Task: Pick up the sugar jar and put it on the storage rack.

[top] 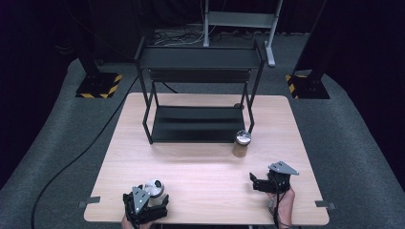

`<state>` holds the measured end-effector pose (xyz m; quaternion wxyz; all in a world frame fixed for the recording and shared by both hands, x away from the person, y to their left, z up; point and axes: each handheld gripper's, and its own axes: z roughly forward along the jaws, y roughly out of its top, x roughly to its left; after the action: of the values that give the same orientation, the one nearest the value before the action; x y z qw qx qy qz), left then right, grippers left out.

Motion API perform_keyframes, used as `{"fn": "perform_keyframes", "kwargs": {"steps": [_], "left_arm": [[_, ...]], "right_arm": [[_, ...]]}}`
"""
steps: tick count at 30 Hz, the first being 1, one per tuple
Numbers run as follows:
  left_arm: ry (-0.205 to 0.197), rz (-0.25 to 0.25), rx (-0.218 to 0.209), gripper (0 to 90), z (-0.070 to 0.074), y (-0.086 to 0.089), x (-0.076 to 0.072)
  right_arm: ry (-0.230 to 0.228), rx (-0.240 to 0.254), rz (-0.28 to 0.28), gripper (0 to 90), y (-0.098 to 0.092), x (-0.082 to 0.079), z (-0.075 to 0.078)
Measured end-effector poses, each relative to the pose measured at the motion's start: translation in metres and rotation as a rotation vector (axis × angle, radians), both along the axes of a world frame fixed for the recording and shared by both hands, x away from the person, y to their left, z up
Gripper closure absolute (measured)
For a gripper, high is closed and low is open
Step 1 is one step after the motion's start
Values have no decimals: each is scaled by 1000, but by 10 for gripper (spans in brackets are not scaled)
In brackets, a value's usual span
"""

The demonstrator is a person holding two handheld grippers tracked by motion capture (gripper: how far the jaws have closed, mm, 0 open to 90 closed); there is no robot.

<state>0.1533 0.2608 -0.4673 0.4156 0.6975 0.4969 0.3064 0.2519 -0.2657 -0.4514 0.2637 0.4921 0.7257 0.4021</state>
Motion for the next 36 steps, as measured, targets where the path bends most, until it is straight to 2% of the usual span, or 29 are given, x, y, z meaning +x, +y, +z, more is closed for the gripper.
{"fn": "perform_keyframes", "kwargs": {"steps": [4,8,9,10,13,26,36], "left_arm": [[-6,-34,-11,110,-2,1,-1],[-10,-34,-24,168,-4,0,-3],[-7,-34,-26,220,-4,0,-3],[-7,-36,-31,220,-5,-1,-3],[-11,-31,-26,293,-7,-2,-5],[-17,-53,-32,300,-7,3,-4],[-32,-63,-35,300,-1,6,-2]], "right_arm": [[-2,0,2,0,0,0,0],[-4,-4,4,0,0,0,0],[-3,-7,6,0,0,0,0],[-3,-7,6,0,0,0,0],[-3,-7,6,0,0,0,0],[-3,-11,9,0,1,0,0],[-4,-9,8,0,1,0,0]]}}
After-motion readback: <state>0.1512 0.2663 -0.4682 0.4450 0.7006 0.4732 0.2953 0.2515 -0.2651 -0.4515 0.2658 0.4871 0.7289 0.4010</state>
